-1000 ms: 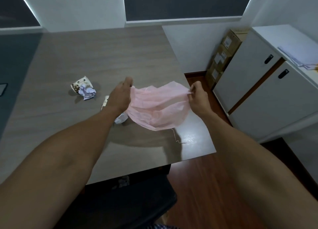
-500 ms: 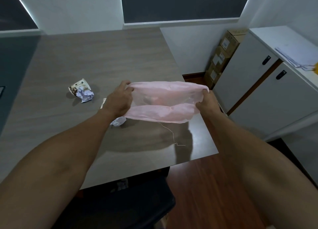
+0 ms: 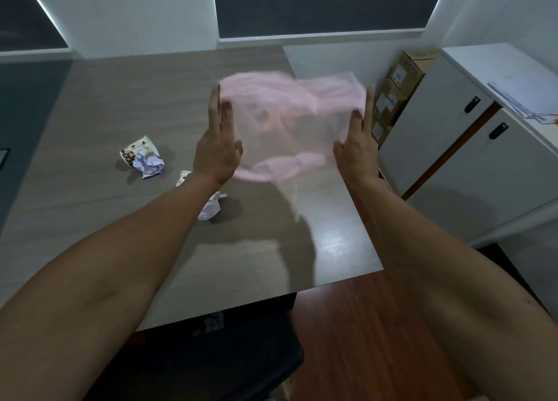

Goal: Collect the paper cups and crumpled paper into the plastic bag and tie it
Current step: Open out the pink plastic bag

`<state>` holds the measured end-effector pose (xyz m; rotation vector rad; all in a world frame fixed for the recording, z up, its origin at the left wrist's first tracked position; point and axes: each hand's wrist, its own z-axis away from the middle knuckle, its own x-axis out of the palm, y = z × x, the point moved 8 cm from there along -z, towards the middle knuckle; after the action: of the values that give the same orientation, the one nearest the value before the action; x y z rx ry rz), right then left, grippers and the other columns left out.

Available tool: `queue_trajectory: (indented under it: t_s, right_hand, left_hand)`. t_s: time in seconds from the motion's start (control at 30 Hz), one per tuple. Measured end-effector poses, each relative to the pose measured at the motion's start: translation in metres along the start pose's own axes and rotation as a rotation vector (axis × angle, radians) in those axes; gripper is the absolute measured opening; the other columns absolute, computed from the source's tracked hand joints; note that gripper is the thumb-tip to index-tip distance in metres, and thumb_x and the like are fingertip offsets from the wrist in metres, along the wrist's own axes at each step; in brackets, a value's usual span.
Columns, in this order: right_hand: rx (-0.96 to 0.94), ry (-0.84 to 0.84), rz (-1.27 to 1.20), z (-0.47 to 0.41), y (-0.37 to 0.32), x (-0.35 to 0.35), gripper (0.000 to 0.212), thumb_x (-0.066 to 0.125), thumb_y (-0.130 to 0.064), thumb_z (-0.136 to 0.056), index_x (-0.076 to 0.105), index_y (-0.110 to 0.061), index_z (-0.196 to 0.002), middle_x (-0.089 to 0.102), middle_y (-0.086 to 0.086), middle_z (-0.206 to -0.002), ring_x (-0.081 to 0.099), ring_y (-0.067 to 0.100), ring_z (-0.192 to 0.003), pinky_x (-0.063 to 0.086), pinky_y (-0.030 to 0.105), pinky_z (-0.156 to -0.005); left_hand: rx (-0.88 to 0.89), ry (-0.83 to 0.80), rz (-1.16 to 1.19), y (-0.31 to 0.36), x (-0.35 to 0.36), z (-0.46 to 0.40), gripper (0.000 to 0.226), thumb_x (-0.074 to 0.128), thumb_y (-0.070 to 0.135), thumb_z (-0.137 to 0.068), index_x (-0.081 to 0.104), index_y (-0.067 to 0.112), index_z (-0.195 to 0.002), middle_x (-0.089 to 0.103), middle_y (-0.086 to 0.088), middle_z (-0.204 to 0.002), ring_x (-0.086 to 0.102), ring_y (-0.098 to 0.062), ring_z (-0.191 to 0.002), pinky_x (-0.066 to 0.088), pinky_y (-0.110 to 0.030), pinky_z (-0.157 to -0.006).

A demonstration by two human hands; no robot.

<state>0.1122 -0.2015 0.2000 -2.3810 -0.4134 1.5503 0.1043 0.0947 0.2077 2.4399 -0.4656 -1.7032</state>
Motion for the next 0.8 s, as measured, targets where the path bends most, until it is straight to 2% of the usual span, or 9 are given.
queue_trajectory:
  t_s: [0.03, 0.1, 0.17, 0.23, 0.37, 0.43, 0.53, 0.67, 0.8]
  right_hand:
    - [0.019, -0.065, 0.015, -0.001, 0.002, 0.007, 0.088, 0.066, -0.007, -0.09, 0.011, -0.019, -0.158, -0.004, 0.003, -0.169, 0.061, 0.029, -0.085, 0.058, 0.04, -0.065]
    - [0.074, -0.582, 0.107, 0.022, 0.019, 0.058, 0.092, 0.063, -0.028, -0.097, -0.006, -0.035, -0.159, 0.015, 0.013, -0.166, 0.063, 0.037, -0.105, 0.06, 0.045, -0.079]
    - [0.004, -0.933, 0.154, 0.05, 0.033, 0.092, 0.113, 0.078, -0.013, -0.084, -0.002, -0.035, -0.159, 0.011, 0.007, -0.166, 0.058, 0.039, -0.116, 0.063, 0.039, -0.073]
    - [-0.056, -0.879, 0.094, 0.046, 0.028, 0.094, 0.128, 0.087, -0.006, -0.071, -0.001, -0.033, -0.16, -0.009, -0.005, -0.167, 0.049, 0.041, -0.129, 0.062, 0.036, -0.069]
    - [-0.036, -0.796, 0.074, 0.027, 0.013, 0.089, 0.137, 0.09, -0.018, -0.073, -0.017, -0.03, -0.158, -0.031, -0.001, -0.164, 0.03, 0.045, -0.145, 0.054, 0.048, -0.097]
    - [-0.049, -0.775, 0.063, 0.015, 0.004, 0.089, 0.142, 0.093, -0.021, -0.069, -0.018, -0.033, -0.157, -0.034, 0.001, -0.162, 0.022, 0.047, -0.148, 0.053, 0.048, -0.097]
    - [-0.057, -0.716, -0.024, 0.0, -0.022, 0.085, 0.146, 0.096, -0.024, -0.063, -0.015, -0.039, -0.156, -0.026, 0.0, -0.165, 0.007, 0.045, -0.153, 0.053, 0.051, -0.096]
    - [-0.164, -0.587, -0.141, -0.018, -0.089, 0.061, 0.144, 0.096, -0.018, -0.059, -0.01, -0.044, -0.153, -0.009, 0.004, -0.166, 0.032, 0.043, -0.145, 0.057, 0.047, -0.094]
    - [-0.292, -0.495, -0.188, -0.03, -0.174, 0.052, 0.14, 0.091, -0.018, -0.069, -0.016, -0.036, -0.156, -0.006, 0.003, -0.168, 0.047, 0.039, -0.131, 0.056, 0.041, -0.087]
  left_hand:
    - [0.003, -0.071, -0.018, -0.004, 0.011, -0.002, 0.103, 0.072, 0.006, -0.081, 0.006, 0.006, -0.159, -0.005, -0.015, -0.168, 0.063, -0.048, -0.099, 0.051, -0.043, -0.066]
    - [0.0, -0.492, -0.043, -0.025, 0.063, 0.012, 0.121, 0.077, 0.008, -0.075, -0.01, 0.015, -0.159, -0.011, -0.009, -0.168, 0.055, -0.048, -0.12, 0.053, -0.048, -0.089]
    - [0.007, -0.715, 0.016, -0.043, 0.088, 0.032, 0.135, 0.087, 0.02, -0.061, -0.007, 0.017, -0.157, -0.008, -0.002, -0.167, 0.052, -0.043, -0.128, 0.051, -0.045, -0.096]
    - [0.0, -0.632, 0.111, -0.048, 0.082, 0.033, 0.135, 0.088, 0.02, -0.054, 0.0, 0.017, -0.157, -0.01, 0.003, -0.165, 0.053, -0.041, -0.127, 0.049, -0.044, -0.101]
    - [-0.084, -0.569, 0.183, -0.05, 0.053, 0.028, 0.146, 0.092, 0.016, -0.057, -0.013, 0.023, -0.159, -0.017, 0.003, -0.166, 0.03, -0.036, -0.148, 0.04, -0.045, -0.114]
    - [-0.149, -0.527, 0.208, -0.057, 0.036, 0.024, 0.149, 0.093, 0.017, -0.06, -0.019, 0.022, -0.158, -0.015, -0.006, -0.167, 0.016, -0.032, -0.153, 0.032, -0.043, -0.119]
    - [-0.243, -0.424, 0.236, -0.069, 0.004, 0.025, 0.143, 0.091, 0.02, -0.065, -0.017, 0.023, -0.159, -0.004, -0.014, -0.167, 0.027, -0.034, -0.149, 0.035, -0.042, -0.117]
    - [-0.311, -0.107, 0.278, -0.1, -0.059, 0.023, 0.109, 0.079, 0.03, -0.08, 0.005, 0.019, -0.159, 0.037, -0.019, -0.15, 0.047, -0.04, -0.131, 0.043, -0.046, -0.105]
    - [-0.382, 0.174, 0.197, -0.147, -0.129, 0.032, 0.074, 0.051, 0.032, -0.095, 0.016, 0.022, -0.16, 0.041, -0.016, -0.153, 0.05, -0.042, -0.128, 0.043, -0.049, -0.106]
